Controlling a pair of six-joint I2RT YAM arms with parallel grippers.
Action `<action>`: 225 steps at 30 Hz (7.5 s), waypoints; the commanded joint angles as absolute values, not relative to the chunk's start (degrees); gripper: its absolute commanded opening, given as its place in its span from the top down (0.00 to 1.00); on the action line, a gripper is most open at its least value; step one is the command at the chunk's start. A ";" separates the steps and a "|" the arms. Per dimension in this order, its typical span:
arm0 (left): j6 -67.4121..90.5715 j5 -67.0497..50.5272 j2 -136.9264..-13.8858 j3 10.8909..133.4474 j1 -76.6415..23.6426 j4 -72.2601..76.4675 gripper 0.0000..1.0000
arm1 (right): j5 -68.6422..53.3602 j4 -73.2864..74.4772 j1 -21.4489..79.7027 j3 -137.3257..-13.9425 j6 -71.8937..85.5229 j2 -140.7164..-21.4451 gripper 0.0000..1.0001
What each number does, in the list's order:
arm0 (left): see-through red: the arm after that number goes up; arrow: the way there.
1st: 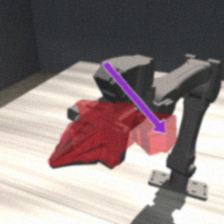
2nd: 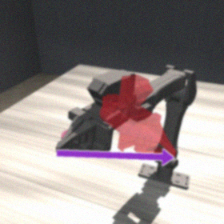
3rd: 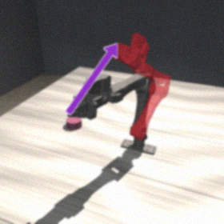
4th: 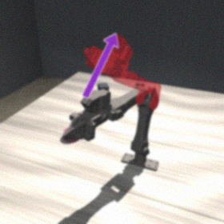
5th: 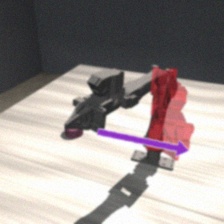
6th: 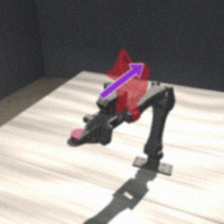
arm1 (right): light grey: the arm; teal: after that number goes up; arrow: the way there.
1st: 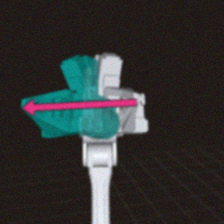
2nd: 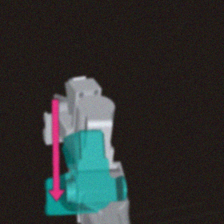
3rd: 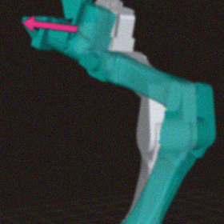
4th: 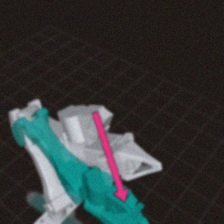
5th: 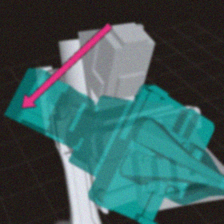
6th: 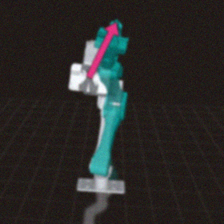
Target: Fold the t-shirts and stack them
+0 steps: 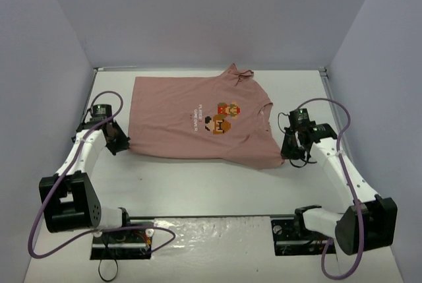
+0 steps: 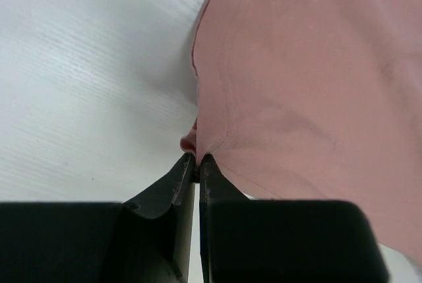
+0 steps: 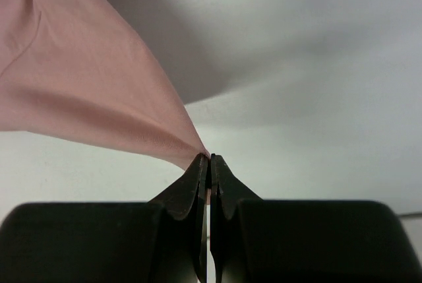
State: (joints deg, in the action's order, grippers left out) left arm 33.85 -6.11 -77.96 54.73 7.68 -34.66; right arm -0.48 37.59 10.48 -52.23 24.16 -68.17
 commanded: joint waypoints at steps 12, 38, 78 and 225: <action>32.04 -5.05 -69.27 50.23 8.30 -41.63 0.96 | -1.60 55.07 17.69 -49.31 33.19 -59.76 0.85; 27.14 -2.84 -104.88 81.71 -7.61 -31.84 0.49 | 3.24 14.35 15.24 -73.71 20.47 -104.96 0.65; 24.78 -1.53 -113.44 93.69 -7.73 -31.21 0.44 | 6.42 16.11 14.64 -98.78 16.54 -121.96 0.64; 25.93 -5.09 -123.14 96.76 -5.62 -31.55 0.44 | 4.11 9.58 6.94 -88.84 10.29 -115.68 0.82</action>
